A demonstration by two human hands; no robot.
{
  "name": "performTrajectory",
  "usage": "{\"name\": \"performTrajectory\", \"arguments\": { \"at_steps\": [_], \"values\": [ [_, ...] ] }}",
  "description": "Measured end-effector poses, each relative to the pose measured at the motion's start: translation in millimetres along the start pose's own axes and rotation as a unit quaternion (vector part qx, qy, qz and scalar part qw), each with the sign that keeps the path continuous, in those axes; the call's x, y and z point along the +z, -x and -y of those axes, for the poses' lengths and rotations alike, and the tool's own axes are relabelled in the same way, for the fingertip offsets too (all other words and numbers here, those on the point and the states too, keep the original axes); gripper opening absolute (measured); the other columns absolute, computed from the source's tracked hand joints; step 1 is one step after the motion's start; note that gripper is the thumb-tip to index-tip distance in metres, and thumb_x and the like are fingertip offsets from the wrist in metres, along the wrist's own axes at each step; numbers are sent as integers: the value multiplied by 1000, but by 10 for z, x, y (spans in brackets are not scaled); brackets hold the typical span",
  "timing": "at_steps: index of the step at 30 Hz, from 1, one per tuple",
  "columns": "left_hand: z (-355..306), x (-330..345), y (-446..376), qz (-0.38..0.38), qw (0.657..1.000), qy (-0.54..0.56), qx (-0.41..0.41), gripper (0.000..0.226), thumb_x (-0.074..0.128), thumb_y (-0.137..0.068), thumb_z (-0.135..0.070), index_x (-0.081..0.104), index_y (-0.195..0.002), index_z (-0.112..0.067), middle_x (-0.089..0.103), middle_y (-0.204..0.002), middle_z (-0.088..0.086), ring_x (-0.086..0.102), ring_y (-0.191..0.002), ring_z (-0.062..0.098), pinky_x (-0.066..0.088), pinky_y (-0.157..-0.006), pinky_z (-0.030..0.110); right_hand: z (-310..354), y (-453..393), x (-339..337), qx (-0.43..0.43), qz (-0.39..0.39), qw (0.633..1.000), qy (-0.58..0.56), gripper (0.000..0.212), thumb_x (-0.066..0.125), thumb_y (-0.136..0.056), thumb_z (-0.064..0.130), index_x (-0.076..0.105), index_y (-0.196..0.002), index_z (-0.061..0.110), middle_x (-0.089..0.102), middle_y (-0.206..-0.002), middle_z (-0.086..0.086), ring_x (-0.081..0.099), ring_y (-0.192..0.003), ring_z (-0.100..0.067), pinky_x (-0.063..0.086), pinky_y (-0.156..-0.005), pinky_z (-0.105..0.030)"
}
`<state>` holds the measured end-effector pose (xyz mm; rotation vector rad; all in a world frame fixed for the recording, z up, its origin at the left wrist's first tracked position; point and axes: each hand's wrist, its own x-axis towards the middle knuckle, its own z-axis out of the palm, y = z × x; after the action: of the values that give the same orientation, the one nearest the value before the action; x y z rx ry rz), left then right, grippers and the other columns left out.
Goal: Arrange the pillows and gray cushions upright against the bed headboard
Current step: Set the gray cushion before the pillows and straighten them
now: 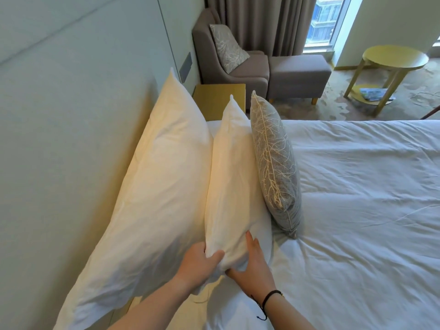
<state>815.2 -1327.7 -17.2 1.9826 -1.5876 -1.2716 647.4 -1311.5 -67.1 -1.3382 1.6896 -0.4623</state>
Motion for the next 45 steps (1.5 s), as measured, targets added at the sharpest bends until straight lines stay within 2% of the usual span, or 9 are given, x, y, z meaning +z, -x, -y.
{"name": "performTrajectory", "arguments": {
  "at_steps": [3, 9, 14, 20, 24, 29, 34, 40, 45],
  "values": [
    [-11, -94, -103, -9, 996, 63, -59, 46, 75, -78, -52, 61, -81, -9, 64, -78, -5, 59, -68, 11, 41, -59, 23, 43, 5, 15, 4, 0, 1000, 15, 108, 70, -70, 46, 0, -152, 38, 11, -160, 2, 34, -138, -18, 41, -92, -28],
    [-133, -272, -272, -72, 991, 83, -83, 61, 64, -91, -47, 43, -41, -18, 42, -41, -9, 40, -40, 6, 29, -43, 20, 171, -22, -18, -15, 0, 1000, 15, 81, 53, -85, 16, 11, -154, 24, 5, -162, -3, 24, -142, -17, 23, -109, -22],
    [-49, -334, -208, -159, 985, -56, -23, 51, 57, -97, -35, 35, -54, -18, 41, -50, -4, 40, -51, 15, 28, -48, 28, 305, -25, -20, -75, -17, 997, 26, 75, 43, -80, 0, 32, -149, 27, 15, -161, -5, 23, -142, -21, 23, -112, -25],
    [67, -394, -132, -162, 954, -252, -28, 31, 39, -100, -39, 54, -81, -20, 65, -85, 6, 61, -82, 31, 43, -64, 35, 409, -160, -31, -64, -23, 998, -14, 50, 50, -97, 33, 39, -145, 31, 17, -161, -4, 17, -146, -18, 19, -118, -32],
    [-33, -350, -383, -89, 974, -202, -43, 31, 42, -96, -40, 51, -74, -19, 62, -81, 3, 57, -73, 24, 45, -65, 33, 465, -419, -129, -29, -20, 999, 3, 62, 49, -94, 50, 27, -150, 31, 11, -162, -3, 11, -147, -19, 16, -119, -36],
    [-396, -374, -1022, -40, 994, -23, -96, 46, 53, -89, -49, 56, -113, -10, 66, -106, 10, 63, -98, 26, 44, -76, 31, 579, -800, -280, 6, -24, 1000, 8, 65, 47, -94, 50, 21, -151, 31, 6, -162, -1, 10, -147, -20, 18, -119, -38],
    [-819, -520, -1942, -50, 983, 138, -113, 42, 57, -92, -38, 65, -87, 3, 69, -90, 22, 69, -85, 36, 55, -86, 45, 707, -1162, -246, 24, -53, 997, 41, 64, 42, -94, 56, 18, -150, 35, 3, -163, 3, 7, -147, -22, 17, -118, -44],
    [-1297, -633, -2935, -83, 992, 78, -46, 64, 59, -95, -41, 59, -112, 21, 59, -117, 39, 61, -109, 46, 49, -94, 53, 788, -1616, -325, 11, -76, 995, 67, 63, 39, -94, 59, 15, -149, 40, 2, -163, 1, 5, -148, -23, 18, -117, -46],
    [-1481, -699, -3463, -153, 988, -3, 11, 47, 55, -96, -43, 64, -87, 2, 67, -100, 22, 63, -97, 38, 46, -79, 38, 824, -1910, -286, 2, -87, 993, 80, 61, 35, -94, 61, 16, -149, 41, 3, -163, 0, 2, -148, -24, 13, -118, -46]
  ]
}}
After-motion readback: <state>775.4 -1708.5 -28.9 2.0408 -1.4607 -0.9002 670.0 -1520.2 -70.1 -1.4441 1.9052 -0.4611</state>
